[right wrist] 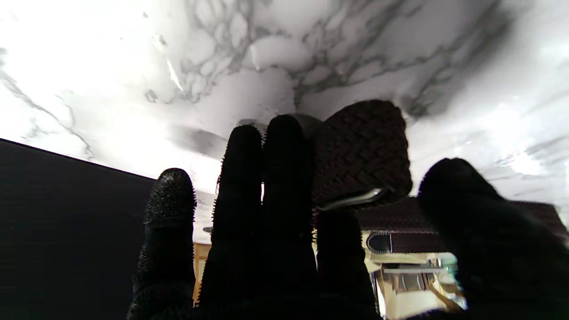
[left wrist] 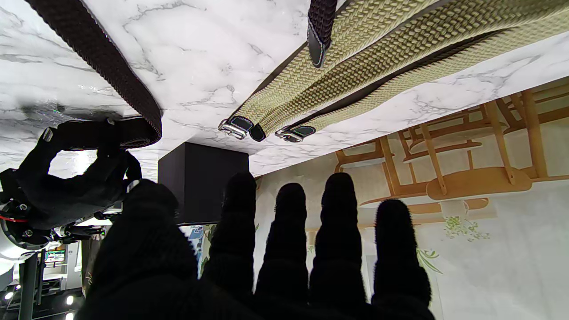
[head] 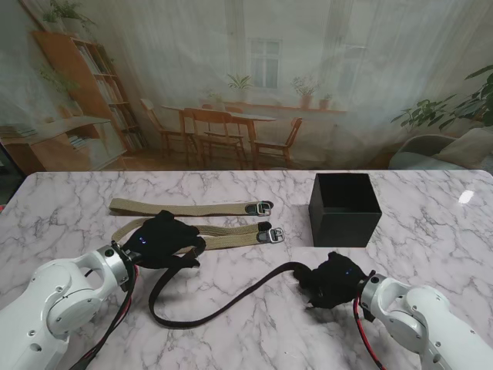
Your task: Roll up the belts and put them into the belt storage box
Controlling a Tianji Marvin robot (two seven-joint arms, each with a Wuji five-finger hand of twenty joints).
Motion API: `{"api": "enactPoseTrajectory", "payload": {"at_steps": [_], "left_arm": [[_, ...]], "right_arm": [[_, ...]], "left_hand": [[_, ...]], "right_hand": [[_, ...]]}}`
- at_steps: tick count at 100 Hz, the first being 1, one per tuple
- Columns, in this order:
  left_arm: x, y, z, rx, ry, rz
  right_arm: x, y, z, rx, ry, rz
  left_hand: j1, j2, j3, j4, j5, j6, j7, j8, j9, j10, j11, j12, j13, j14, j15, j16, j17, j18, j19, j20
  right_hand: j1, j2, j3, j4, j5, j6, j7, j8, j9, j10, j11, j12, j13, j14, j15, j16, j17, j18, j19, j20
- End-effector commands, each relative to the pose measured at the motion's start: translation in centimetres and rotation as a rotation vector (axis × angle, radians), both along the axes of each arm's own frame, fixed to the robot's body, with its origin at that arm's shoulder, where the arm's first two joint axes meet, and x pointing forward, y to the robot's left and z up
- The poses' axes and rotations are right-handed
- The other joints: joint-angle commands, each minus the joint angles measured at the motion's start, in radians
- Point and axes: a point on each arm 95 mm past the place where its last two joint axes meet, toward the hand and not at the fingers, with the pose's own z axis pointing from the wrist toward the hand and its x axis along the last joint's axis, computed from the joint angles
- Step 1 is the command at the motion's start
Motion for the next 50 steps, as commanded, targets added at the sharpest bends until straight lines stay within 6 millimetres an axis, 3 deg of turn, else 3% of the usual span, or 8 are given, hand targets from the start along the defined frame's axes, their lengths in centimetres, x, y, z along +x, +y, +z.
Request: {"api": "enactPoseTrajectory", "payload": {"at_steps": [1, 11, 31, 41, 50], "left_arm": [[0.1, -0.1, -0.2, 0.002, 0.012, 0.004], [0.1, -0.1, -0.2, -0.001, 0.012, 0.006], [0.2, 0.1, -0.3, -0.005, 0.01, 0.012], [0.2, 0.2, -0.3, -0.005, 0.011, 0.013], [0.2, 0.2, -0.3, -0.004, 0.012, 0.014]], "right_arm": [[-0.7, 0.0, -0.3, -0.031, 0.049, 0.011], [-0.8, 0.3, 0.5, -0.084, 0.097, 0.034], [-1.0, 0.9, 1.6, -0.176, 0.157, 0.058], [-1.0, 1.1, 1.8, -0.196, 0.16, 0.063], [-1.1, 1.2, 1.8, -0.219, 0.166, 0.066]], "left_hand": [[0.014, 0.043, -0.013, 0.016, 0.013, 0.017, 0.009, 0.007, 0.014, 0.016, 0.003, 0.004, 0.004, 0.013, -0.016, 0.008, -0.019, 0.042, -0.027, 0.004], [0.014, 0.042, -0.013, 0.016, 0.014, 0.017, 0.01, 0.007, 0.015, 0.016, 0.004, 0.004, 0.006, 0.014, -0.015, 0.009, -0.018, 0.042, -0.028, 0.004], [0.018, 0.039, -0.012, 0.016, 0.015, 0.017, 0.011, 0.008, 0.016, 0.016, 0.004, 0.004, 0.006, 0.014, -0.015, 0.009, -0.017, 0.044, -0.028, 0.004], [0.017, 0.039, -0.013, 0.016, 0.015, 0.017, 0.011, 0.008, 0.016, 0.016, 0.004, 0.004, 0.006, 0.013, -0.015, 0.009, -0.017, 0.043, -0.028, 0.005], [0.017, 0.039, -0.013, 0.016, 0.016, 0.016, 0.011, 0.008, 0.017, 0.014, 0.005, 0.004, 0.006, 0.013, -0.015, 0.009, -0.017, 0.043, -0.028, 0.004]], "right_hand": [[-0.05, 0.0, -0.006, 0.02, -0.012, 0.168, 0.012, 0.015, -0.062, -0.043, -0.122, -0.068, -0.052, -0.088, -0.182, -0.091, -0.021, -0.01, -0.013, -0.014], [-0.018, -0.02, 0.035, 0.036, -0.061, 0.216, -0.025, 0.003, -0.116, -0.032, -0.181, -0.121, -0.101, -0.094, -0.215, -0.124, -0.038, -0.019, -0.03, -0.022], [0.135, -0.14, 0.371, 0.107, -0.155, 0.247, -0.081, 0.005, -0.21, 0.023, -0.305, -0.184, -0.205, -0.057, -0.258, -0.178, -0.074, -0.018, -0.073, -0.043], [0.209, -0.191, 0.48, 0.117, -0.174, 0.247, -0.092, 0.01, -0.221, 0.024, -0.325, -0.192, -0.221, -0.053, -0.258, -0.185, -0.075, -0.024, -0.075, -0.044], [0.233, -0.206, 0.525, 0.119, -0.201, 0.259, -0.105, 0.01, -0.244, 0.033, -0.339, -0.198, -0.242, -0.045, -0.265, -0.19, -0.083, -0.029, -0.082, -0.048]]}}
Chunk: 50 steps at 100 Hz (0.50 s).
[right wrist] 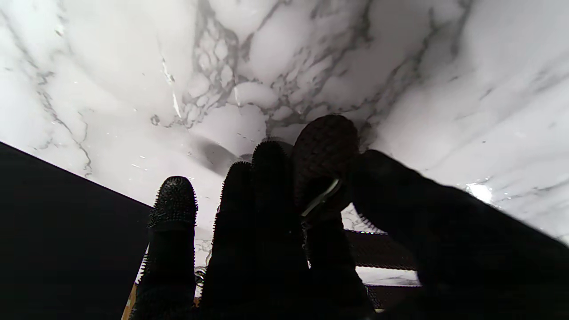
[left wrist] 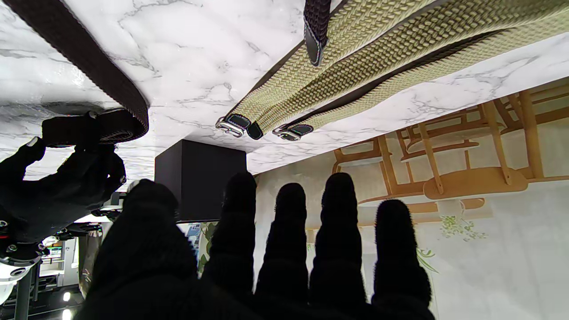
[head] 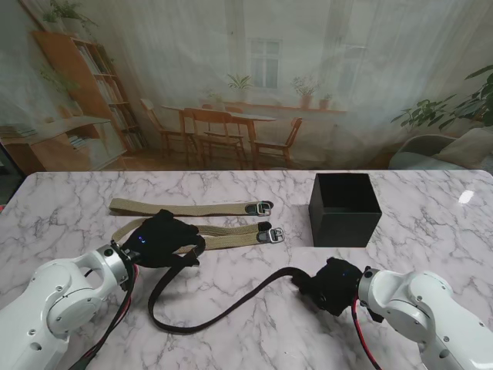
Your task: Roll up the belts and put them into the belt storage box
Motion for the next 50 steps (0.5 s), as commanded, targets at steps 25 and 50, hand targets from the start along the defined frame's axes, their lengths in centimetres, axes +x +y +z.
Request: {"api": "enactPoseTrajectory", "payload": {"at_steps": [25, 50], "left_arm": [[0.06, 0.05, -0.17, 0.01, 0.014, 0.003], [0.04, 0.06, -0.29, 0.012, 0.017, 0.007]], "right_arm": [[-0.81, -0.1, -0.47, -0.024, 0.063, -0.036], [-1.08, 0.01, -0.04, -0.048, 0.132, -0.05]], "left_hand": [[0.02, 0.039, -0.012, 0.016, 0.017, 0.016, 0.012, 0.008, 0.02, 0.014, 0.006, 0.005, 0.008, 0.014, -0.014, 0.009, -0.016, 0.043, -0.028, 0.005], [0.018, 0.04, -0.013, 0.016, 0.018, 0.017, 0.013, 0.008, 0.025, 0.014, 0.008, 0.006, 0.009, 0.015, -0.014, 0.01, -0.016, 0.043, -0.028, 0.005]], "right_hand": [[-0.038, 0.045, 0.13, 0.066, -0.063, 0.169, -0.069, -0.018, -0.181, 0.074, -0.214, -0.086, -0.117, 0.072, -0.059, -0.042, -0.071, 0.039, -0.054, -0.031], [-0.142, 0.168, -0.02, 0.133, -0.095, 0.164, -0.127, -0.035, -0.291, 0.09, -0.233, -0.096, -0.154, 0.093, -0.057, -0.034, -0.1, 0.046, -0.082, -0.025]]}}
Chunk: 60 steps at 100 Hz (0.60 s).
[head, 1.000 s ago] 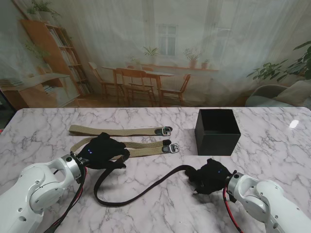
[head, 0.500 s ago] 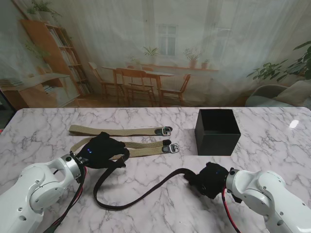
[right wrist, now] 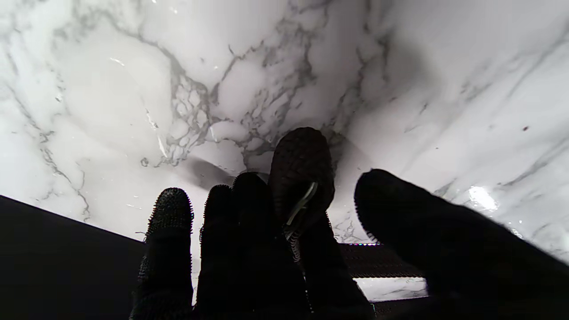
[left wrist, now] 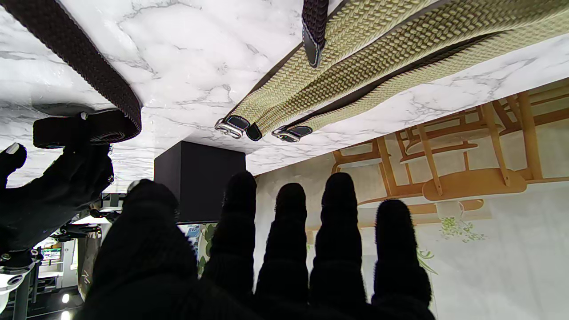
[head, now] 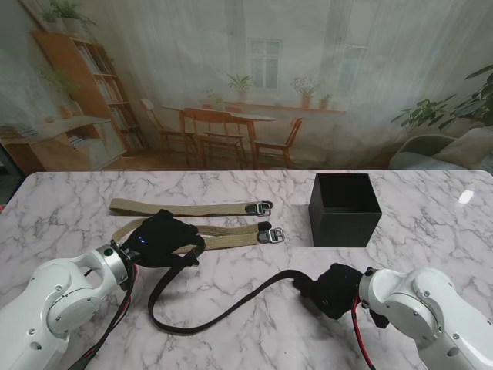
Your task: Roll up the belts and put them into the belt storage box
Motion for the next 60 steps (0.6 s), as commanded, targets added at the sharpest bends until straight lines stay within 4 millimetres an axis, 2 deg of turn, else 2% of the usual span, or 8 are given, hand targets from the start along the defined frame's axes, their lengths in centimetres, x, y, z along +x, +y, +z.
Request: {"api": "enactPoseTrajectory", "payload": {"at_steps": [1, 8, 12, 20, 29, 41, 47, 60], "left_arm": [[-0.02, 0.0, -0.3, 0.008, 0.014, 0.005], [-0.05, 0.04, -0.36, 0.008, 0.015, 0.008], [-0.06, 0.05, -0.38, 0.009, 0.016, 0.009], [-0.09, 0.09, -0.41, 0.01, 0.016, 0.01], [-0.1, 0.11, -0.42, 0.008, 0.016, 0.012], [-0.09, 0.08, -0.48, 0.009, 0.017, 0.011], [-0.08, 0.07, -0.52, 0.011, 0.019, 0.011], [-0.08, 0.04, -0.51, 0.011, 0.02, 0.01]], "right_arm": [[-0.42, -0.07, -0.9, -0.031, -0.009, 0.026], [-0.47, -0.01, -0.82, -0.045, -0.019, 0.038], [-0.47, 0.01, -0.85, -0.052, -0.037, 0.049], [-0.49, 0.02, -0.71, -0.081, -0.069, 0.069], [-0.51, 0.06, -0.71, -0.087, -0.087, 0.077], [-0.51, 0.08, -0.8, -0.074, -0.091, 0.085], [-0.52, 0.07, -0.77, -0.071, -0.085, 0.089], [-0.51, 0.09, -0.69, -0.079, -0.099, 0.116]], "left_hand": [[0.018, 0.04, -0.012, 0.016, 0.019, 0.018, 0.012, 0.008, 0.024, 0.015, 0.008, 0.006, 0.008, 0.014, -0.014, 0.01, -0.016, 0.042, -0.028, 0.005], [0.019, 0.04, -0.012, 0.016, 0.019, 0.018, 0.012, 0.008, 0.026, 0.014, 0.008, 0.006, 0.01, 0.014, -0.013, 0.01, -0.017, 0.043, -0.028, 0.005], [0.019, 0.041, -0.012, 0.016, 0.02, 0.017, 0.013, 0.008, 0.027, 0.013, 0.008, 0.006, 0.01, 0.015, -0.013, 0.01, -0.017, 0.044, -0.029, 0.005], [0.018, 0.041, -0.012, 0.016, 0.021, 0.017, 0.013, 0.008, 0.029, 0.012, 0.009, 0.006, 0.01, 0.015, -0.013, 0.01, -0.017, 0.044, -0.029, 0.005], [0.018, 0.042, -0.012, 0.016, 0.02, 0.018, 0.013, 0.008, 0.029, 0.013, 0.008, 0.006, 0.011, 0.015, -0.013, 0.01, -0.018, 0.044, -0.029, 0.005], [0.018, 0.041, -0.013, 0.016, 0.02, 0.019, 0.013, 0.008, 0.029, 0.012, 0.008, 0.007, 0.012, 0.013, -0.012, 0.011, -0.018, 0.044, -0.029, 0.005], [0.019, 0.041, -0.012, 0.016, 0.021, 0.018, 0.013, 0.008, 0.03, 0.012, 0.009, 0.007, 0.011, 0.015, -0.013, 0.011, -0.018, 0.044, -0.029, 0.005], [0.019, 0.041, -0.012, 0.016, 0.02, 0.016, 0.013, 0.008, 0.033, 0.012, 0.01, 0.007, 0.013, 0.014, -0.011, 0.011, -0.017, 0.045, -0.029, 0.005]], "right_hand": [[-0.041, 0.032, -0.017, 0.034, -0.041, 0.062, -0.016, -0.009, -0.086, -0.084, -0.11, -0.032, 0.019, -0.057, -0.01, 0.0, -0.006, 0.024, -0.011, 0.0], [-0.051, 0.055, -0.119, 0.015, -0.07, 0.028, -0.024, 0.039, -0.099, -0.138, -0.06, -0.006, 0.041, -0.083, 0.005, 0.032, -0.002, 0.023, -0.006, 0.029], [-0.071, 0.086, -0.248, -0.043, -0.074, 0.004, -0.023, 0.078, -0.128, -0.159, 0.023, 0.043, 0.058, -0.085, 0.018, 0.052, 0.008, 0.023, 0.006, 0.049], [-0.065, 0.135, -0.432, -0.077, -0.06, -0.068, -0.035, 0.136, -0.239, -0.154, 0.156, 0.113, 0.063, -0.079, 0.037, 0.082, 0.019, 0.019, 0.026, 0.076], [-0.042, 0.141, -0.47, -0.075, -0.056, -0.087, -0.04, 0.161, -0.309, -0.141, 0.231, 0.149, 0.071, -0.076, 0.061, 0.104, 0.031, 0.019, 0.049, 0.093], [0.043, 0.009, -0.017, 0.008, -0.066, -0.033, -0.074, 0.162, -0.301, -0.147, 0.261, 0.141, 0.11, -0.089, 0.081, 0.113, 0.058, 0.024, 0.073, 0.101], [0.094, -0.056, 0.1, 0.031, -0.062, -0.017, -0.079, 0.155, -0.297, -0.145, 0.241, 0.131, 0.119, -0.098, 0.073, 0.107, 0.065, 0.019, 0.076, 0.098], [0.283, -0.148, 0.192, -0.059, -0.069, -0.047, -0.059, 0.137, -0.275, -0.193, 0.212, 0.119, 0.164, -0.135, 0.068, 0.099, 0.105, -0.019, 0.095, 0.093]]}}
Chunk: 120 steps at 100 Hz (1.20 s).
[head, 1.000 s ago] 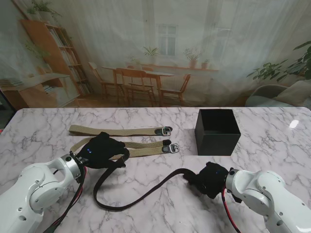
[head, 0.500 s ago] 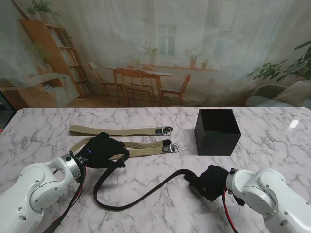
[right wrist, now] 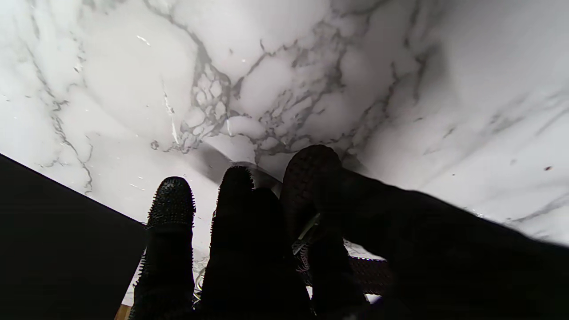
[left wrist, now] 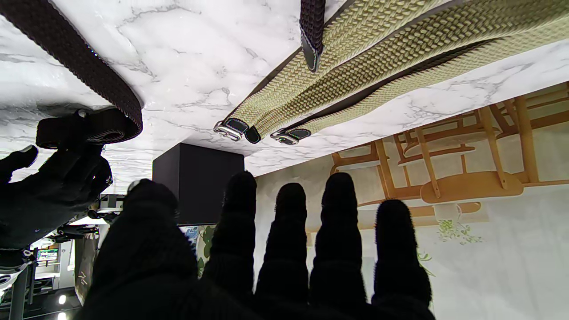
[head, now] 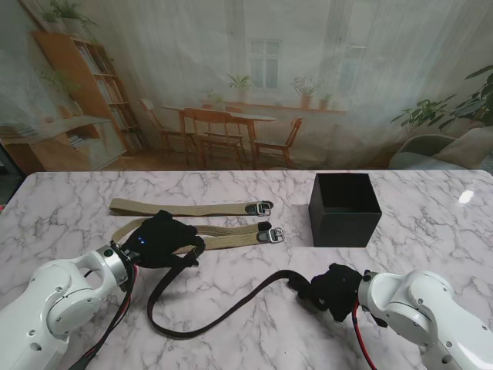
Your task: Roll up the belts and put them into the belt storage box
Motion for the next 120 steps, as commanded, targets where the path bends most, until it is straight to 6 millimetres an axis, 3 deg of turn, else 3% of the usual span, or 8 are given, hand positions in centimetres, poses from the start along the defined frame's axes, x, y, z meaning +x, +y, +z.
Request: {"api": "enactPoseTrajectory", "payload": {"at_steps": [1, 18, 30, 58, 66, 74, 102, 120], "left_arm": [[0.0, 0.0, -0.3, 0.009, 0.016, 0.003], [0.0, 0.0, -0.3, 0.008, 0.015, 0.003], [-0.1, 0.0, -0.4, 0.008, 0.017, 0.005], [-0.1, -0.1, -0.4, 0.009, 0.023, 0.004], [0.0, -0.1, -0.4, 0.006, 0.022, 0.002], [0.0, -0.2, -0.5, 0.006, 0.024, 0.001], [-0.1, -0.2, -0.6, 0.01, 0.029, 0.003], [-0.1, -0.2, -0.6, 0.012, 0.031, 0.006]], "right_arm": [[-0.2, -0.1, -0.2, -0.019, -0.009, 0.021], [0.0, 0.1, -0.5, -0.04, -0.074, 0.051], [0.1, 0.0, -1.0, -0.047, -0.088, 0.055], [0.3, -0.4, -2.8, 0.023, -0.15, 0.02], [0.2, -0.4, -2.9, 0.032, -0.163, 0.022], [0.3, -0.3, -3.1, 0.061, -0.164, 0.014], [0.4, 0.0, -3.9, 0.132, -0.147, -0.022], [0.5, 0.1, -4.1, 0.161, -0.156, -0.027]], "left_hand": [[0.019, 0.041, -0.013, 0.016, 0.02, 0.017, 0.011, 0.008, 0.032, 0.012, 0.01, 0.007, 0.014, 0.015, -0.011, 0.009, -0.017, 0.044, -0.029, 0.005], [0.021, 0.04, -0.012, 0.016, 0.021, 0.018, 0.012, 0.008, 0.036, 0.01, 0.011, 0.008, 0.017, 0.015, -0.009, 0.01, -0.016, 0.044, -0.028, 0.005], [0.021, 0.04, -0.012, 0.016, 0.022, 0.018, 0.012, 0.008, 0.038, 0.01, 0.012, 0.009, 0.018, 0.015, -0.009, 0.011, -0.016, 0.046, -0.029, 0.005], [0.02, 0.043, -0.012, 0.016, 0.018, 0.018, 0.011, 0.007, 0.032, 0.012, 0.009, 0.008, 0.014, 0.015, -0.011, 0.011, -0.018, 0.045, -0.03, 0.004], [0.019, 0.043, -0.013, 0.016, 0.018, 0.018, 0.011, 0.007, 0.029, 0.012, 0.009, 0.008, 0.013, 0.016, -0.011, 0.011, -0.018, 0.045, -0.03, 0.004], [0.02, 0.042, -0.013, 0.016, 0.019, 0.018, 0.011, 0.007, 0.029, 0.014, 0.009, 0.008, 0.012, 0.015, -0.011, 0.011, -0.018, 0.044, -0.03, 0.004], [0.018, 0.043, -0.013, 0.016, 0.021, 0.017, 0.012, 0.008, 0.029, 0.013, 0.009, 0.007, 0.013, 0.016, -0.011, 0.01, -0.019, 0.046, -0.03, 0.005], [0.018, 0.043, -0.013, 0.016, 0.021, 0.018, 0.012, 0.008, 0.03, 0.012, 0.009, 0.007, 0.013, 0.015, -0.011, 0.011, -0.019, 0.044, -0.031, 0.005]], "right_hand": [[0.108, -0.049, 0.11, -0.044, -0.011, 0.033, 0.012, -0.004, 0.011, -0.1, -0.034, -0.015, 0.047, -0.031, 0.03, -0.003, 0.026, -0.025, 0.029, 0.004], [0.336, 0.016, 0.018, -0.081, -0.035, -0.149, 0.17, 0.0, 0.077, -0.269, -0.007, 0.001, 0.141, -0.096, 0.082, 0.027, 0.104, -0.118, 0.107, 0.009], [0.281, 0.018, -0.047, -0.092, 0.003, -0.262, 0.268, 0.011, 0.135, -0.323, 0.034, 0.021, 0.173, -0.115, 0.111, 0.051, 0.134, -0.156, 0.133, 0.005], [0.026, 0.002, -0.179, -0.11, 0.203, -0.422, 0.465, 0.086, 0.081, -0.224, 0.088, 0.046, 0.155, -0.074, 0.174, 0.106, 0.117, -0.087, 0.173, 0.029], [-0.022, -0.059, -0.212, -0.215, 0.214, -0.459, 0.594, 0.028, 0.003, -0.166, 0.069, 0.033, 0.108, -0.048, 0.166, 0.099, 0.101, -0.021, 0.151, 0.048], [-0.032, -0.097, -0.24, -0.24, 0.247, -0.473, 0.692, -0.03, -0.034, -0.121, 0.05, 0.022, 0.057, -0.026, 0.125, 0.064, 0.076, 0.04, 0.115, 0.041], [-0.029, -0.086, -0.237, -0.248, 0.279, -0.331, 0.877, -0.154, -0.109, -0.046, -0.005, -0.004, -0.027, 0.013, 0.042, -0.022, 0.018, 0.048, 0.027, -0.022], [-0.039, -0.086, -0.217, -0.249, 0.284, -0.326, 0.992, -0.167, -0.212, -0.026, -0.002, -0.004, -0.093, 0.029, 0.024, -0.058, -0.025, 0.059, 0.008, -0.06]]}}
